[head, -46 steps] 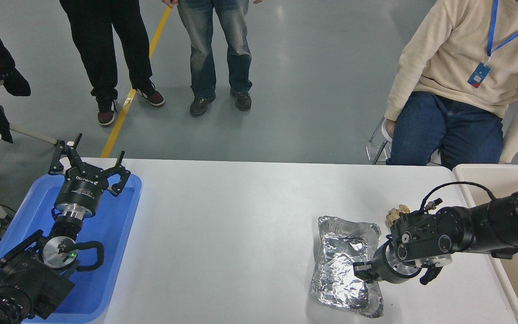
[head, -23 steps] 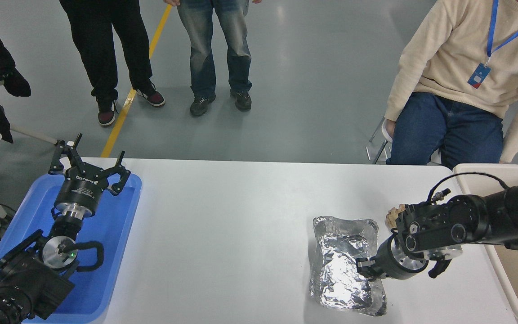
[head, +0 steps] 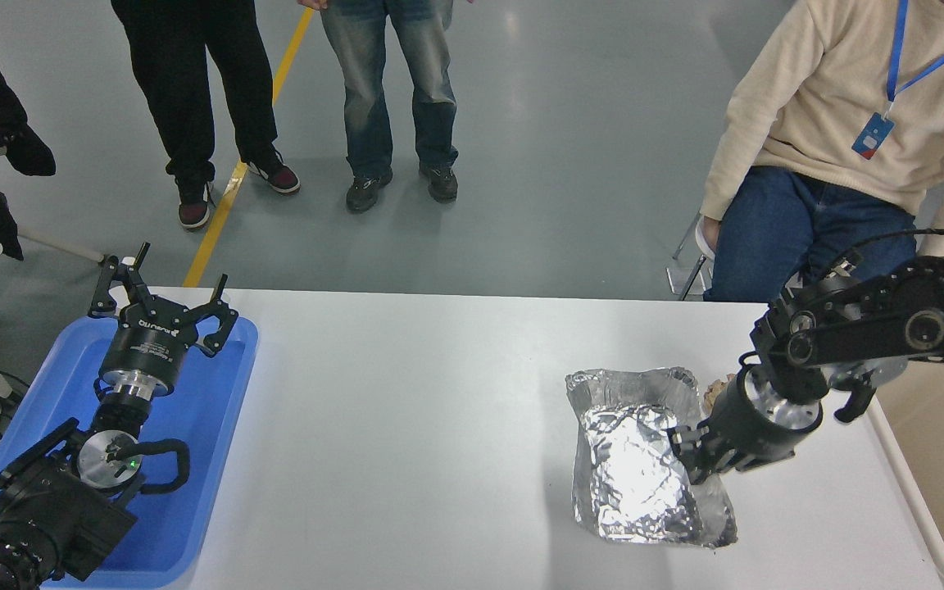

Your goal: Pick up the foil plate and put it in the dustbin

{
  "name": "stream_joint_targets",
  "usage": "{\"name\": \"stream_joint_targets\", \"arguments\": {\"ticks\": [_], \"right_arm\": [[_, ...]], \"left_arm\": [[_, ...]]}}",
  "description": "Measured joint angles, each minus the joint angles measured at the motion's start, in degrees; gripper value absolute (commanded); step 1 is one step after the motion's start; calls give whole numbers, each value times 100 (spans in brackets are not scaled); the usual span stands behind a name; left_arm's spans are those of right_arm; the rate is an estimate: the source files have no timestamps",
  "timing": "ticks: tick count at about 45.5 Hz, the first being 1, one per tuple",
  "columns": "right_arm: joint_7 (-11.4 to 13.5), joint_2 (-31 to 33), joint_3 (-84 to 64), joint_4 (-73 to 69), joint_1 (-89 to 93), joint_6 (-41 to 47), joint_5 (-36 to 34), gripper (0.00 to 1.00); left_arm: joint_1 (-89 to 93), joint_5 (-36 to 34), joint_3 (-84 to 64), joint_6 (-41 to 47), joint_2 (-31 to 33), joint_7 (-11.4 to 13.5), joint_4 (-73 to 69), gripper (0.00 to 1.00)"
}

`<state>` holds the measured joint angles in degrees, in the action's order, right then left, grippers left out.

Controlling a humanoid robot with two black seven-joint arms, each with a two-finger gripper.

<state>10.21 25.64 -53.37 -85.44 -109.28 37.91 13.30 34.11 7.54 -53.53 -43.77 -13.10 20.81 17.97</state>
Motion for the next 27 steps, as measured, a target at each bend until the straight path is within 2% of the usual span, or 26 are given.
{"name": "stream_joint_targets", "arguments": {"ticks": [12,27], "right_arm": [[-2,152,-144,-31,-1252,516,-288,0],[-1,206,-629,-41,-2484,668,-626,0]], "left_arm": [[-1,-1,0,0,0,0,2,100],[-1,-1,0,-1,0,-1,0,100]]}}
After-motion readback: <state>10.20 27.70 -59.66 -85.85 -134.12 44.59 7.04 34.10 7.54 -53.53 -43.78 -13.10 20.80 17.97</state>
